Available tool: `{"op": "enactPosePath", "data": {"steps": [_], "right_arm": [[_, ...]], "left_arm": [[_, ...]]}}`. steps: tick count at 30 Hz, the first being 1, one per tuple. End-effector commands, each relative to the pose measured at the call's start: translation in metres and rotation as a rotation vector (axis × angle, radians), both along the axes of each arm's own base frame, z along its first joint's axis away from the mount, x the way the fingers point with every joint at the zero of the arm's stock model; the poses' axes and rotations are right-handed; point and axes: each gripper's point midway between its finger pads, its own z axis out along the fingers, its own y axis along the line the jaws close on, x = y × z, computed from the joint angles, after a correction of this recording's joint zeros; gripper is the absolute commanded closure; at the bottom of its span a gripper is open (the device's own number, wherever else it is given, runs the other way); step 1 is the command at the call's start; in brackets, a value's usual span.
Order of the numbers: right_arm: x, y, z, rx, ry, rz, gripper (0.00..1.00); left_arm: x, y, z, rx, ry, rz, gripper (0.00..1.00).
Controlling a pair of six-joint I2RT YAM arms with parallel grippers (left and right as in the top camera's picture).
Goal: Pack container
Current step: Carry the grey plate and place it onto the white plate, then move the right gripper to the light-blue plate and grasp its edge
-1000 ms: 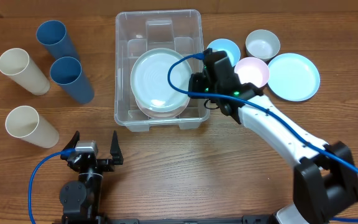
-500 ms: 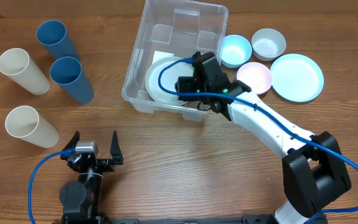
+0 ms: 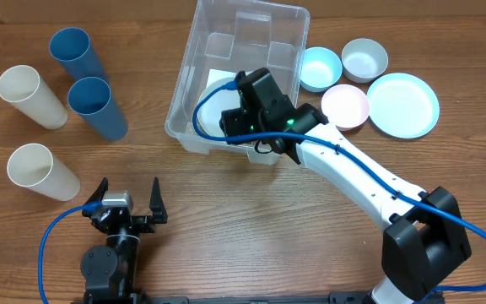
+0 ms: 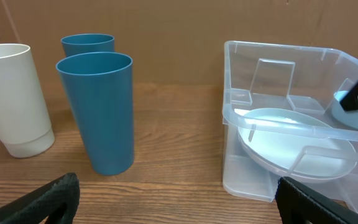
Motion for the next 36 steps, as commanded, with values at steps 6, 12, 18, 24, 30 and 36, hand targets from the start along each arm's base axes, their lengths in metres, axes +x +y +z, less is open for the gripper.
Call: {"op": "enactPosePath", "data": {"steps": [6,12,18,24,30,36], "right_arm": [[-0.018,-0.001,-0.005,-0.086,0.000,0.173,0.43],[-0.041,-0.007,-0.016,-0.118,0.080,0.261,0.45],[-0.049,-0.012,-0.018,-0.157,0.082,0.328,0.45],[0.037,-0.025,0.086,-0.062,-0.150,-0.028,0.40],[0.098,-0.167,0.082,-0.083,-0.108,-0.620,0.38],[0.122,-0.214,0.023,-0.157,-0.007,-0.715,0.36]], "left_arm": [[0.000,0.002,0.000,0.023,-0.005,0.006,0.00],[0.000,0.002,0.000,0.023,-0.005,0.006,0.00],[0.000,0.002,0.000,0.023,-0.005,0.006,0.00],[0.000,0.002,0.000,0.023,-0.006,0.006,0.00],[0.000,0.002,0.000,0.023,-0.006,0.006,0.00],[0.000,0.002,0.000,0.023,-0.006,0.006,0.00]]}}
